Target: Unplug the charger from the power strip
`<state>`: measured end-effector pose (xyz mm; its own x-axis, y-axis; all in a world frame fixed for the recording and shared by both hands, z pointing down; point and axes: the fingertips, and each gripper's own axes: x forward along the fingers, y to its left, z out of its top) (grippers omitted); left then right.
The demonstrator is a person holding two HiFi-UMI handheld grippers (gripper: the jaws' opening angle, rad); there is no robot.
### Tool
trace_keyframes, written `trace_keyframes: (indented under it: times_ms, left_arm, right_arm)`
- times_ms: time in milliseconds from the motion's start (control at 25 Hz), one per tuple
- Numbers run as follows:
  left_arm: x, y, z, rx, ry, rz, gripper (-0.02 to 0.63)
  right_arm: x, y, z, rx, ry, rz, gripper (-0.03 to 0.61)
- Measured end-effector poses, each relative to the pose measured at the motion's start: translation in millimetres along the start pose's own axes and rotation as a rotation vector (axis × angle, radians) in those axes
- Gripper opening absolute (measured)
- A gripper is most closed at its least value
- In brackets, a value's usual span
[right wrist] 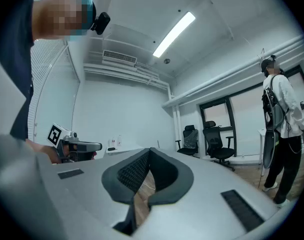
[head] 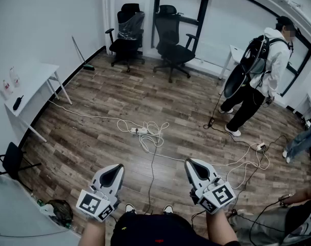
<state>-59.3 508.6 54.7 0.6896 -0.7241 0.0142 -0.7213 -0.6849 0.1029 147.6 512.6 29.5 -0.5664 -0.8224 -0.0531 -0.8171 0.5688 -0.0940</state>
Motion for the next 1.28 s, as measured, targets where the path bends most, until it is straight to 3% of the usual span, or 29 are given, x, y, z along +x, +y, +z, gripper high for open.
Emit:
trace_keyframes:
  times_ms: [360,560,840,1000,1280]
  left_arm:
    - [1.5,-0.3,-1.2,-0.008,-0.003,0.006,0.025]
    - [-1.0,0.3,-3.7,-0.019,-0.007,0.013,0.025]
    - [-6.4,12.4,-9.1,-0.043,-0.001,0.028,0.025]
    - [-19.7,29.4,-19.2,-0.055,0.011,0.045,0.025]
    - [-55.1,84.8,-17.4,-0.034,0.021,0.051,0.025]
  right_arm:
    - [-0.1,-4.6,-9.5,-0.023,0.046,-0.006,0.018]
    - [1.7,-0.2,-3.5,0.020,0.000,0.018,0.018]
    - [8.8,3.1,-14.3,0.025,0.033,0.031,0.018]
    - [22.7,25.8,-25.7,0.012,0.056,0.083,0.018]
    - [74.7,64.7,-35.2,0.017,0.080,0.056,0.018]
